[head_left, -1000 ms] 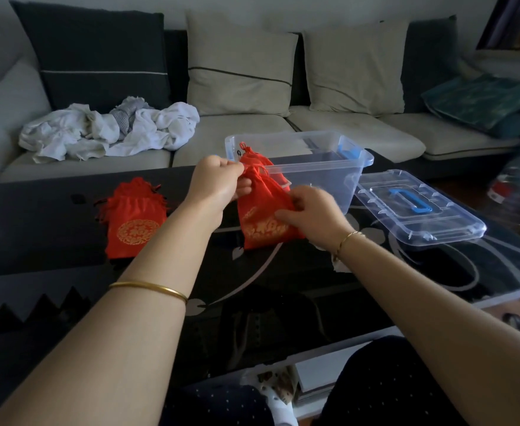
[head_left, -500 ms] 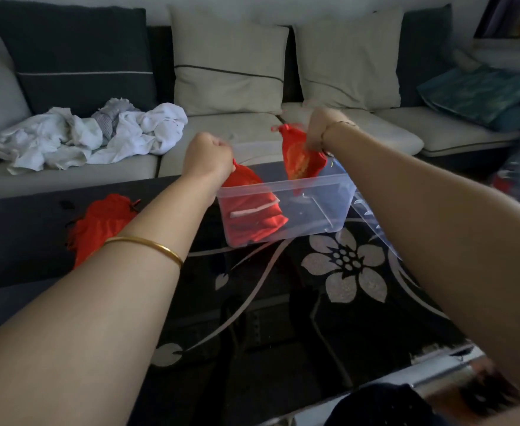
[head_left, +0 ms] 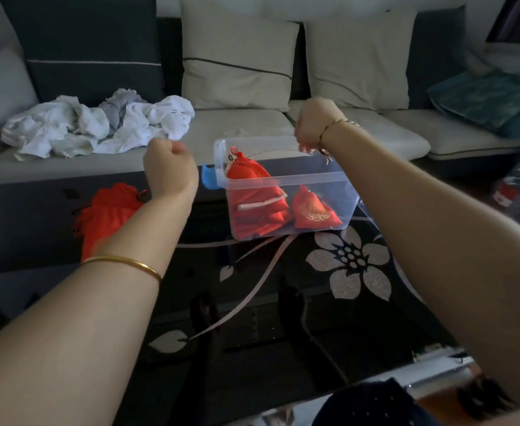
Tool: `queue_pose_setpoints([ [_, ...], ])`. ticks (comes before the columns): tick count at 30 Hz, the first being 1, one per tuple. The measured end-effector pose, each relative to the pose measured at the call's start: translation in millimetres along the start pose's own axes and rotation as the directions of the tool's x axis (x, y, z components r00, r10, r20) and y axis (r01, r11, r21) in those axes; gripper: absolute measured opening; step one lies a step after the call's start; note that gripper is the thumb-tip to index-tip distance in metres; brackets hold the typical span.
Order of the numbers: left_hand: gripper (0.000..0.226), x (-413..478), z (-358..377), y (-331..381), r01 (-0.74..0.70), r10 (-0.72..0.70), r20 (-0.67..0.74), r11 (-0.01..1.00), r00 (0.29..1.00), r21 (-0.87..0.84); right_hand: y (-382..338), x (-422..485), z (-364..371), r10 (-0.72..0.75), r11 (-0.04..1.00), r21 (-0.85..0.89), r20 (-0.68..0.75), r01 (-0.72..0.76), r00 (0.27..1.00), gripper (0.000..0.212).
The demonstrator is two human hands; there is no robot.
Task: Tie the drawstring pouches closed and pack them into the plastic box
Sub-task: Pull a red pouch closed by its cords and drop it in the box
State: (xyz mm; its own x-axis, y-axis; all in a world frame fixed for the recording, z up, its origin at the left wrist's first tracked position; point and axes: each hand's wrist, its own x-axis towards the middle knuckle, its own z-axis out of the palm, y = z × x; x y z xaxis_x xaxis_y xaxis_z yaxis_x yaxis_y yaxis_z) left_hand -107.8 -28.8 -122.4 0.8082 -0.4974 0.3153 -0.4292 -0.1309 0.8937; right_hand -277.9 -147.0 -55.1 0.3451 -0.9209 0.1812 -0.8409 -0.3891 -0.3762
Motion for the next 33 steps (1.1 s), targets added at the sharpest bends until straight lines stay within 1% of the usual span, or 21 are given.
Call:
queue_pose_setpoints([
  [1,0.029,-2.3,-5.1,-7.5,0.02,-0.019,-0.029,0.999,0.999,0.026,-10.4,-7.3,0.2,-0.057,0.998,0.032,-0.059,0.059,0.997,0.015],
  [3,0.029,-12.6,-22.7,-25.7,0.09,-0.084,-0.064,0.99,0.994,0.107,-41.0,-35.5,9.7,-0.154,0.978,0.128,-0.093,0.165,0.984,0.023],
  [4,0.03,-19.7,-34.4,-37.5,0.153,-0.14,-0.087,0.975,0.986,0.161,-57.4,-51.6,19.2,-0.221,0.958,0.169,-0.076,0.231,0.972,0.024],
  [6,0.032,-34.5,-51.3,-60.9,0.25,-0.225,-0.12,0.928,0.967,0.277,-84.7,-80.7,42.2,-0.314,0.933,0.191,0.01,0.306,0.949,0.026],
  [8,0.034,-43.6,-65.6,-84.1,0.279,-0.249,-0.125,0.875,0.96,0.397,-102.5,-96.5,72.3,-0.337,0.931,0.189,0.119,0.312,0.934,0.026],
  [10,0.04,-44.3,-77.9,-103.0,0.329,-0.308,-0.125,0.812,0.943,0.482,-113.8,-109.0,104.4,-0.322,0.935,0.234,0.253,0.265,0.912,0.025],
  [12,0.046,-41.4,-86.1,-112.3,0.377,-0.379,-0.104,0.774,0.919,0.509,-117.9,-117.4,131.3,-0.287,0.935,0.318,0.405,0.16,0.868,0.025],
  [14,0.049,-37.5,-89.8,-119.6,0.387,-0.421,-0.065,0.746,0.905,0.542,-121.9,-124.1,152.9,-0.252,0.917,0.395,0.482,0.049,0.839,0.027],
  [15,0.049,-35.2,-88.7,-122.8,0.379,-0.434,-0.039,0.736,0.9,0.562,-123.3,-124.3,161.9,-0.243,0.911,0.412,0.479,0.029,0.843,0.027],
  [17,0.048,-29.5,-92.0,-132.5,0.368,-0.456,0.002,0.721,0.89,0.587,-132.2,-125.5,179.9,-0.259,0.905,0.423,0.457,0.048,0.851,0.023],
  [20,0.04,-24.1,-96.0,-139.7,0.386,-0.473,0.008,0.728,0.881,0.567,-141.4,-127.5,194.7,-0.268,0.876,0.483,0.481,0.003,0.835,0.046],
  [21,0.038,-23.6,-98.0,-140.4,0.386,-0.469,-0.001,0.726,0.883,0.57,-142.5,-126.5,199.2,-0.25,0.868,0.497,0.478,-0.025,0.842,0.049],
  [23,0.036,-23.7,-101.4,-141.4,0.363,-0.452,-0.011,0.702,0.892,0.613,-144.2,-124.1,204.4,-0.174,0.848,0.523,0.43,-0.087,0.886,0.042],
  [25,0.035,-24.4,-103.4,-142.1,0.337,-0.433,-0.005,0.694,0.901,0.636,-143.3,-120.7,205.9,-0.067,0.801,0.559,0.44,-0.215,0.895,0.025],
  [26,0.033,-25.0,-103.4,-141.9,0.327,-0.422,0.011,0.718,0.906,0.615,-141.8,-119.9,205.9,-0.03,0.777,0.565,0.474,-0.278,0.88,0.023],
  [27,0.033,-24.0,-102.3,-142.9,0.321,-0.409,0.031,0.759,0.912,0.566,-139.4,-118.4,207.3,-0.014,0.761,0.563,0.509,-0.321,0.86,0.025],
  [28,0.034,-24.8,-101.4,-140.7,0.335,-0.406,0.05,0.81,0.912,0.481,-136.4,-118.1,207.5,-0.014,0.752,0.562,0.536,-0.344,0.844,0.025],
  [30,0.041,-25.3,-99.1,-133.3,0.396,-0.425,0.073,0.883,0.902,0.251,-128.5,-117.1,206.1,-0.056,0.756,0.576,0.533,-0.313,0.845,0.015],
  [31,0.044,-26.0,-97.9,-129.2,0.439,-0.451,0.083,0.889,0.888,0.133,-123.7,-116.3,204.1,-0.097,0.755,0.599,0.506,-0.268,0.857,0.009],
  [32,0.046,-27.6,-96.2,-124.2,0.497,-0.496,0.111,0.867,0.861,0.013,-117.8,-115.8,199.3,-0.142,0.752,0.623,0.474,-0.217,0.869,0.015],
  [33,0.048,-28.6,-95.2,-120.6,0.558,-0.54,0.158,0.824,0.827,-0.1,-111.6,-115.0,194.2,-0.182,0.748,0.641,0.445,-0.17,0.877,0.025],
])
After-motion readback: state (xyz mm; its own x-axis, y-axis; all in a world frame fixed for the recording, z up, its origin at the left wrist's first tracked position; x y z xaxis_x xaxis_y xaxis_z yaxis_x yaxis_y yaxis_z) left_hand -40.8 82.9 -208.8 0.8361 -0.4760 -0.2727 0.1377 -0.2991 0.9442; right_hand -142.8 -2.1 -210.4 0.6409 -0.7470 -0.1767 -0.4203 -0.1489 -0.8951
